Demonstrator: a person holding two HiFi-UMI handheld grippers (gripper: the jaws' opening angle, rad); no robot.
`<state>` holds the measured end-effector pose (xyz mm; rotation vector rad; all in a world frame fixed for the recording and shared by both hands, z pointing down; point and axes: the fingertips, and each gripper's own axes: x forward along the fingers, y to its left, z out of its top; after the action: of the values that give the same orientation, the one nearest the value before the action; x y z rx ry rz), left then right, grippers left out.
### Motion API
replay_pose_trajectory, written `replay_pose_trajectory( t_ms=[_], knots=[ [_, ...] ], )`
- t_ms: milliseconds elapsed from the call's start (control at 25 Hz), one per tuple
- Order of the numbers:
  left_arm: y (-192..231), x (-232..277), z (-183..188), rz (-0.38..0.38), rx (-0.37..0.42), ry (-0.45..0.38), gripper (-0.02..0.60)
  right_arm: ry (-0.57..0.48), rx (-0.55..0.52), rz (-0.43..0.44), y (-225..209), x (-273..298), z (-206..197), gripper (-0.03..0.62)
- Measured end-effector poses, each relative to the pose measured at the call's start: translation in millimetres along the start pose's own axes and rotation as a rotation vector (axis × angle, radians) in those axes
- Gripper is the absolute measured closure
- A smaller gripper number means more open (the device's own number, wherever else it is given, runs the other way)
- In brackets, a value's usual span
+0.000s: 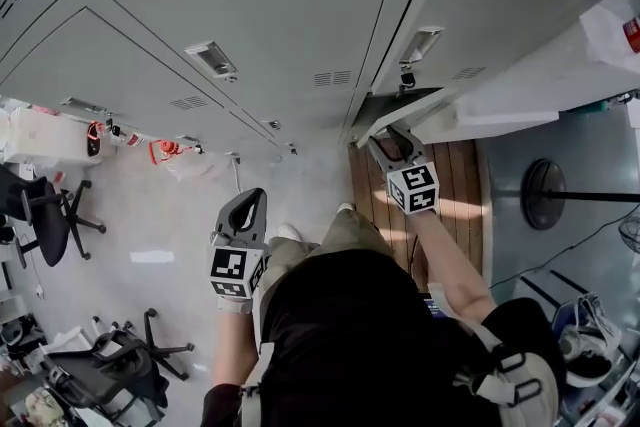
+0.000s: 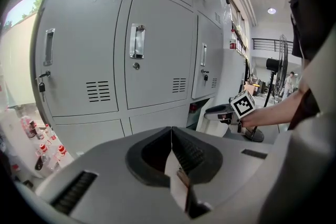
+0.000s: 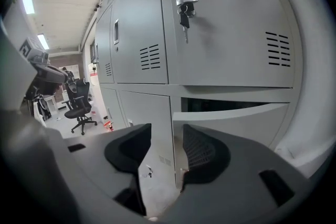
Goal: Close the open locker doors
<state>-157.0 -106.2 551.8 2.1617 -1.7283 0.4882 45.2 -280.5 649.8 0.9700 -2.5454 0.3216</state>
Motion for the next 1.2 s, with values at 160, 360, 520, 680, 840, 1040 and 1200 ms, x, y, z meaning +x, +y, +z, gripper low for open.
replay_pose_trajectory(
  t_ms=[160,360,520,680,840,1040,1200],
  knots=[
    [4,1,1,0.036,-0.017,-0.001,0.572,0.013,-0.08,0.022,1,14,1,0.398],
    [10,-2,0,0.081,-0.034,-0.008,0.572,0.033,-0.157,0.052,4,30,3,0.398],
    [16,-3,-1,0.113,-0.046,-0.013,0.572,0.034,-0.184,0.064,4,42,6,0.398],
    [21,-3,-1,0.14,-0.055,-0.018,0.572,0.037,-0.198,0.075,1,53,8,0.398],
    [24,-1,-3,0.154,-0.067,-0.016,0.572,0.035,-0.213,0.082,-1,62,12,0.397],
    [28,3,-4,0.166,-0.073,-0.026,0.572,0.039,-0.22,0.079,-5,69,16,0.396],
    [30,5,-2,0.169,-0.08,-0.036,0.572,0.04,-0.226,0.079,-7,74,18,0.394]
  ],
)
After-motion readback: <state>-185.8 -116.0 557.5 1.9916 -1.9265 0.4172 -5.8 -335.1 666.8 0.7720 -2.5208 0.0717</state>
